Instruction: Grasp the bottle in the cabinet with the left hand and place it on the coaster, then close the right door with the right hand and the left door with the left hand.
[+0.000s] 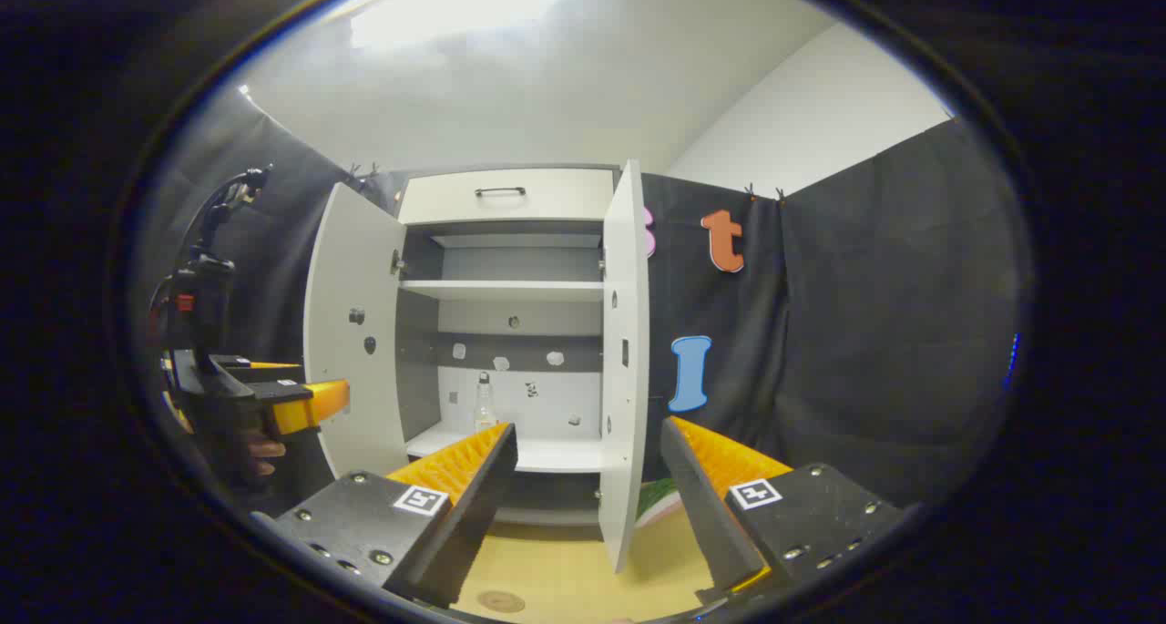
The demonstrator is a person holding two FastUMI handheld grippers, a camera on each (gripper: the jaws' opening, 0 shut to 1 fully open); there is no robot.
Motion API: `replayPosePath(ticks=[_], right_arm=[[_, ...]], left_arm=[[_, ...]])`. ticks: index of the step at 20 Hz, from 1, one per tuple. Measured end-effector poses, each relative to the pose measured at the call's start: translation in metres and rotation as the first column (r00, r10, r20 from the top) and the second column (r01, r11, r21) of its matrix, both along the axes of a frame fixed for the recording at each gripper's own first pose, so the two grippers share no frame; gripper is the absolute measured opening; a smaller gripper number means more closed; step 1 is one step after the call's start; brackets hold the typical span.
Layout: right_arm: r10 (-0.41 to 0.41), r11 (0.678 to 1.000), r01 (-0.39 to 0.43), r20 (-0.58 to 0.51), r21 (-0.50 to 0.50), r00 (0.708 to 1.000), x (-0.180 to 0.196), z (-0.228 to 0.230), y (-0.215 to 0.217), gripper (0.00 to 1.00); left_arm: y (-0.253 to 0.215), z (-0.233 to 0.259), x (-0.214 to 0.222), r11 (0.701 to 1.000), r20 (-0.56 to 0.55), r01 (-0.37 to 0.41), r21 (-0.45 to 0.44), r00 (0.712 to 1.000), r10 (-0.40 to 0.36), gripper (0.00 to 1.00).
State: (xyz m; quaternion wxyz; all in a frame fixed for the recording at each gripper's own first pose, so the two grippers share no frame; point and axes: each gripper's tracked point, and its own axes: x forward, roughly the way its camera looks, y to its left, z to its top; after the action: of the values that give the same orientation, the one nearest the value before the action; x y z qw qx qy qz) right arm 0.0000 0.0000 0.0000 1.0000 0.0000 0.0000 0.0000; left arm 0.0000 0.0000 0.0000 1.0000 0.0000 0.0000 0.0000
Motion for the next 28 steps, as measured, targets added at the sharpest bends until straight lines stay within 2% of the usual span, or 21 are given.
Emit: replayPosePath(ticks=[2, 4, 10, 12, 14, 15, 16, 18, 19, 21, 25, 27, 28], right_arm=[[0.006, 1.0, -0.006, 0.001, 0.002, 1.0, -0.002, 0.0, -0.013, 1.0], [-0.009, 1.0, 0.009, 0.009, 0.002, 1.0, -0.004, 0.003, -0.03, 0.92], [0.03, 0.999, -0.031, 0.032, 0.033, 0.999, -0.002, 0.009, -0.038, 0.96], [0.041, 0.999, -0.042, 0.045, 0.029, 0.998, 0.003, 0.012, -0.038, 0.93], [0.041, 0.998, -0.043, 0.053, 0.035, 0.998, 0.01, 0.01, -0.038, 0.97], [0.04, 0.998, -0.042, 0.05, 0.039, 0.998, 0.013, 0.008, -0.038, 0.93], [0.037, 0.998, -0.039, 0.044, 0.042, 0.998, 0.018, 0.006, -0.038, 0.96], [0.028, 0.999, -0.03, 0.045, 0.043, 0.999, 0.026, 0.008, -0.037, 0.96], [0.029, 0.999, -0.031, 0.054, 0.038, 0.998, 0.031, 0.011, -0.035, 0.93], [0.03, 0.999, -0.032, 0.06, 0.039, 0.998, 0.042, 0.011, -0.03, 1.0], [0.003, 0.999, -0.006, 0.06, 0.05, 0.998, 0.071, 0.006, -0.024, 0.93], [-0.009, 0.999, 0.005, 0.08, 0.038, 0.997, 0.086, 0.007, -0.02, 0.97], [-0.013, 0.999, 0.01, 0.093, 0.035, 0.996, 0.093, 0.009, -0.019, 0.93]], left_arm=[[-0.002, 0.001, -0.004, 1.0, 0.004, -0.018, 0.002, 1.0, 0.018, 0.99], [-0.004, 0.002, -0.009, 0.999, 0.009, -0.037, 0.001, 0.999, 0.037, 0.99], [-0.012, -0.006, -0.018, 0.997, -0.042, -0.036, -0.075, 0.999, 0.033, 0.99], [-0.009, -0.003, -0.016, 0.997, -0.036, -0.042, -0.063, 0.999, 0.039, 0.99], [-0.006, 0.0, -0.01, 0.998, -0.02, -0.047, -0.032, 0.999, 0.046, 0.99], [-0.005, 0.003, -0.005, 0.999, -0.011, -0.05, -0.019, 0.999, 0.05, 0.99], [-0.006, 0.004, 0.001, 0.999, -0.005, -0.046, -0.01, 0.999, 0.046, 0.99], [-0.011, 0.006, 0.016, 1.0, 0.0, -0.025, -0.013, 1.0, 0.025, 0.99], [-0.013, 0.007, 0.026, 1.0, 0.002, -0.012, -0.025, 1.0, 0.012, 0.99], [-0.018, 0.006, 0.048, 0.999, -0.003, 0.016, -0.047, 1.0, -0.016, 0.99], [-0.03, -0.004, 0.098, 0.994, -0.005, 0.082, -0.071, 0.997, -0.082, 0.99], [-0.036, -0.015, 0.126, 0.993, -0.007, 0.096, -0.065, 0.995, -0.097, 0.99], [-0.039, -0.022, 0.138, 0.993, -0.01, 0.104, -0.062, 0.994, -0.105, 1.0]])
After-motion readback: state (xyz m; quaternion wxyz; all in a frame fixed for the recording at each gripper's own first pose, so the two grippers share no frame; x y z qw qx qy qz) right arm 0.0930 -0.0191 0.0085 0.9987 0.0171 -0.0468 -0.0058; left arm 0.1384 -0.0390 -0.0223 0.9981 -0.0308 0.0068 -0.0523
